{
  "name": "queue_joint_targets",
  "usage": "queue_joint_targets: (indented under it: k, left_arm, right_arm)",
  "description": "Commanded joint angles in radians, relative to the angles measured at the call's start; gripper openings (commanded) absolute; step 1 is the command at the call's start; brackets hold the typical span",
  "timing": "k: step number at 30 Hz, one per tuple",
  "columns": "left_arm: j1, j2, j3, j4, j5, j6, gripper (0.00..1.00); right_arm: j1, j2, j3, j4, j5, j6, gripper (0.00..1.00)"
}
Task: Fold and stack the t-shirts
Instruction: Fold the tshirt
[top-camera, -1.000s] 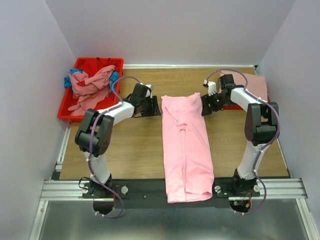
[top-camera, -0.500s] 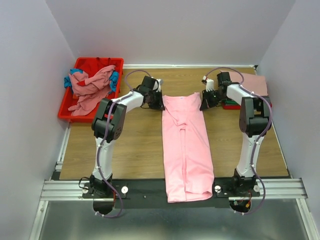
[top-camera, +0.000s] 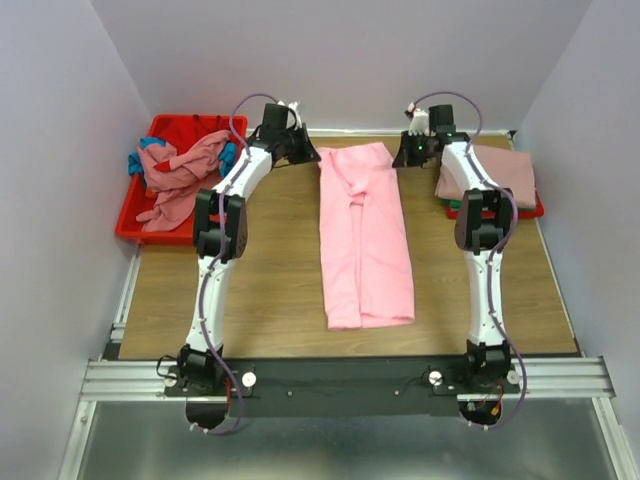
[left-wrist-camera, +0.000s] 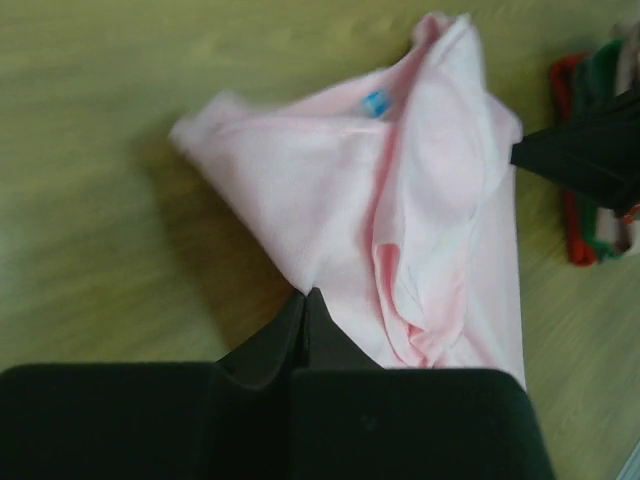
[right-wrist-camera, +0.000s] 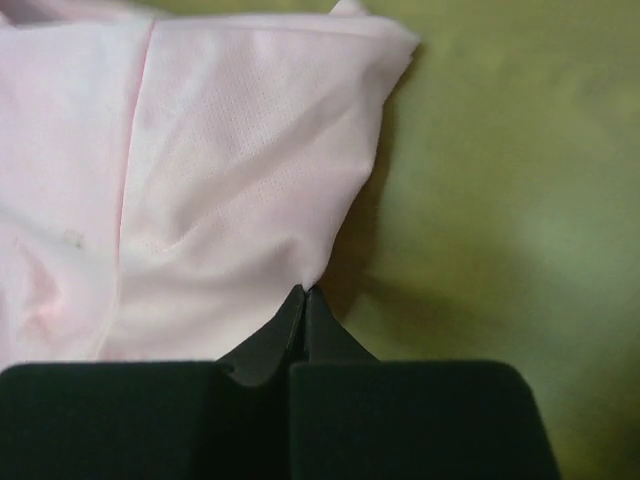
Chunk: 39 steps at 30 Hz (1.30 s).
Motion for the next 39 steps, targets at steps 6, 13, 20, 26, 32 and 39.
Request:
queue_joint_targets:
  k: [6,13,20,26,32,39]
  left_arm:
    - [0.054,-0.023,0.16,-0.004,0.068,0.04,0.41]
    - [0.06,-0.364,-0.202,-0.045,-0.12,0.222,0.53]
    - [-0.035,-0.744,-0.581,0.034,-0.253,0.341,0.56]
    - [-0.285,-1.16,-1.035,0.267,-0.212,0.518,0.75]
    - [-0.309,-1.324,-1.207,0.185,-0.07,0.521,0.92]
    - [-0.673,-1.502,-1.344,0.213,-0.386,0.582,0.93]
  right_arm:
    - [0.007,-0.075,0.107,0.027,0.058,-0.088,0.67]
    - [0.007,-0.5,-0.394,-0.003,-0.101,-0.322,0.85]
    - [0.044,-0.821,-0.737,-0.409,-0.4,-0.975,0.85]
    - [0.093,-1.084,-1.108,-0.487,-0.358,-1.281,1.0]
    - [0.122,-1.312,-1.369,-0.202,-0.232,-1.07,1.0]
    - [0.122,-1.368,-1.438,-0.183,-0.212,-1.05,1.0]
